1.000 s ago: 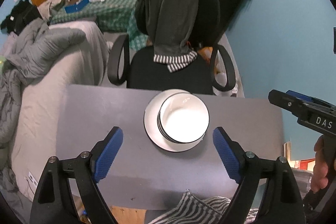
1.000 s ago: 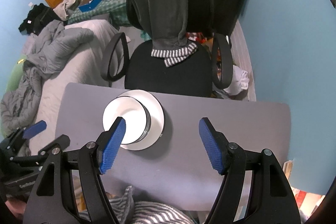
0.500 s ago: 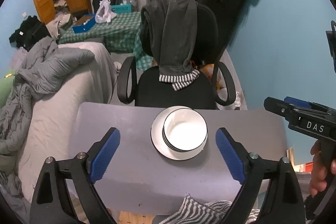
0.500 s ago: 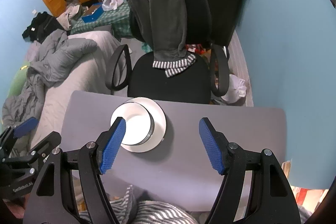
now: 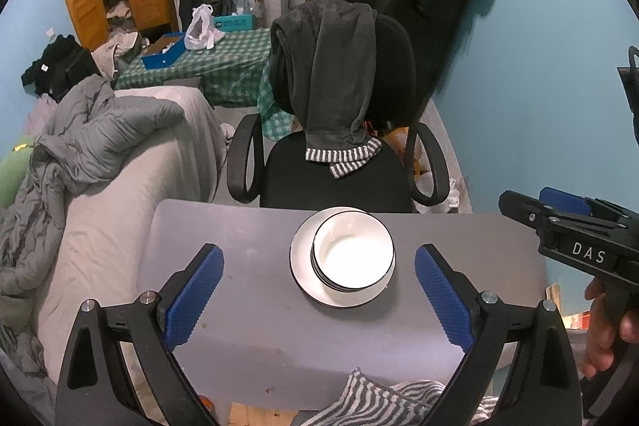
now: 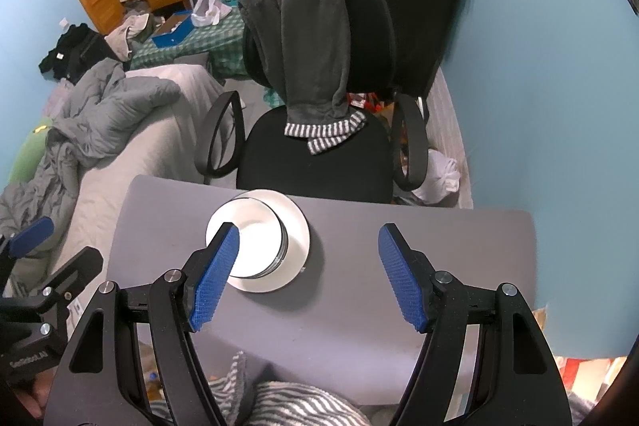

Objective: Organize plates and bowls

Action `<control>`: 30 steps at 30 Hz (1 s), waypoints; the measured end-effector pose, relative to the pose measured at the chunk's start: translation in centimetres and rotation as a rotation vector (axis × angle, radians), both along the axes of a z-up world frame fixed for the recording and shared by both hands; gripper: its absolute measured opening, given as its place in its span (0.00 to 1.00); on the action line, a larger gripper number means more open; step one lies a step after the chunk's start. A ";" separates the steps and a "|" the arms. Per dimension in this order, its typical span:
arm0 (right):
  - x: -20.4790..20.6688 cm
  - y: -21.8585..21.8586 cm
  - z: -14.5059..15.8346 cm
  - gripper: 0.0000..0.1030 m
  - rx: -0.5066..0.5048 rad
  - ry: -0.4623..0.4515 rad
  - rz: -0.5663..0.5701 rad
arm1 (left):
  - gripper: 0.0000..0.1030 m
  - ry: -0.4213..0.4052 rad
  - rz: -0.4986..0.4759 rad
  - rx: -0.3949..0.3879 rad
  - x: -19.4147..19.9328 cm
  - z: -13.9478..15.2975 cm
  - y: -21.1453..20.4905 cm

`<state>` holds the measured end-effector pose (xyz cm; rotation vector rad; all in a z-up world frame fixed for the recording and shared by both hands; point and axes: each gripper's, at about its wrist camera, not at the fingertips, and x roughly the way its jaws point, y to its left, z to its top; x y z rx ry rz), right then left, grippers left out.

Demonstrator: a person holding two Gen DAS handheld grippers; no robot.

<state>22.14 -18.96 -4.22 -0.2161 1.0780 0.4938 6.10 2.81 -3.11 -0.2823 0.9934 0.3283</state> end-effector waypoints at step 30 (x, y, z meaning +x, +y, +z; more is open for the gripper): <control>-0.3 0.5 0.1 0.69 0.015 0.016 -0.001 | 0.95 0.033 0.026 0.008 0.3 0.0 0.3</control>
